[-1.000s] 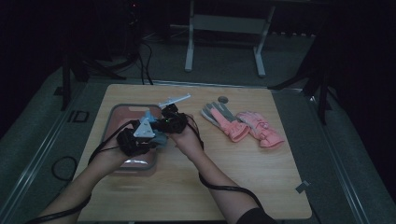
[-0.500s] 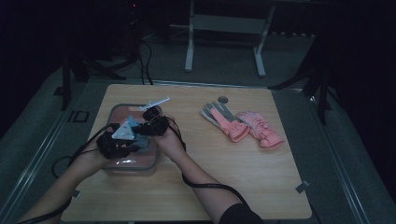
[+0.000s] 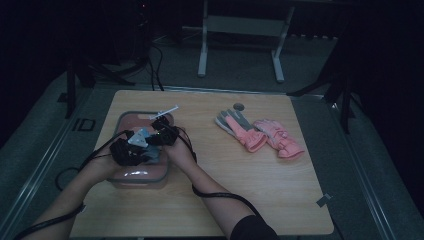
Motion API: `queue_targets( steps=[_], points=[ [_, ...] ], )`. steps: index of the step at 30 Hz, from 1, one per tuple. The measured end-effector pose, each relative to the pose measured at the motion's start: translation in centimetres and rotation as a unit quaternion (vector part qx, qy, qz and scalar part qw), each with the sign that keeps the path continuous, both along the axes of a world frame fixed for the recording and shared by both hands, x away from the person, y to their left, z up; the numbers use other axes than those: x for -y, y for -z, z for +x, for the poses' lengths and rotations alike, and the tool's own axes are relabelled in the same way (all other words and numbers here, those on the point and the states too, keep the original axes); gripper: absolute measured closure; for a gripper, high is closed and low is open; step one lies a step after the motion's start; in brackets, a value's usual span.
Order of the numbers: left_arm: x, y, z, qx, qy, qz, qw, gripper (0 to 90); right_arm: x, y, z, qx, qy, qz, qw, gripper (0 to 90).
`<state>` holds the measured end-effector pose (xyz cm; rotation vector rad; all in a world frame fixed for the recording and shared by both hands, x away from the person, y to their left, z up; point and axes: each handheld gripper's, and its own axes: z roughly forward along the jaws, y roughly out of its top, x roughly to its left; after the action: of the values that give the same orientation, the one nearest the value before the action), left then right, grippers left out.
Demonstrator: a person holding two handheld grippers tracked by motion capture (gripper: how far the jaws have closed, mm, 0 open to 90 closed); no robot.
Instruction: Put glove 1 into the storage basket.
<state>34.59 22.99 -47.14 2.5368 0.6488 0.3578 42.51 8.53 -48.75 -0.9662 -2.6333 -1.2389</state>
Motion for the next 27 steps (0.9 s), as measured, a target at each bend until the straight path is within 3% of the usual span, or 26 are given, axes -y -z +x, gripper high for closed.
queue_targets(
  steps=[5,8,10,15,18,19,20,25,27],
  points=[
    [-0.2,0.6,0.6,-0.016,0.000,-0.004,0.9999,78.3,-0.4,0.0,0.0,0.008,-0.003,-0.021,0.9998,78.9],
    [0.2,1.2,1.3,-0.029,0.001,0.007,0.9996,78.1,-0.6,-0.1,-0.2,0.010,0.005,-0.026,0.9996,69.2],
    [0.4,1.5,1.6,-0.038,-0.001,0.014,0.9992,77.6,-0.6,-0.2,-0.3,0.024,0.012,-0.038,0.9989,60.1],
    [0.8,2.0,2.1,-0.055,-0.003,0.018,0.9983,75.6,-0.2,-0.3,-0.1,0.018,0.011,-0.042,0.9989,54.2],
    [1.0,2.2,2.1,-0.068,-0.011,0.014,0.9975,66.5,0.1,-0.3,0.0,0.014,0.010,-0.038,0.9991,50.5],
    [1.1,2.2,2.1,-0.071,-0.013,0.013,0.9973,58.2,0.2,-0.2,0.0,0.013,0.011,-0.034,0.9993,49.0],
    [1.1,2.2,2.1,-0.074,-0.015,0.015,0.9970,55.4,0.2,-0.2,0.0,0.014,0.012,-0.033,0.9993,48.6],
    [1.1,1.9,1.6,-0.067,-0.028,0.017,0.9972,41.9,0.7,-0.2,-0.1,0.010,0.012,-0.026,0.9996,45.3],
    [0.7,1.5,1.2,-0.058,-0.039,-0.002,0.9976,36.8,0.9,-0.3,-0.2,0.010,0.011,-0.022,0.9996,43.6]
  ],
)
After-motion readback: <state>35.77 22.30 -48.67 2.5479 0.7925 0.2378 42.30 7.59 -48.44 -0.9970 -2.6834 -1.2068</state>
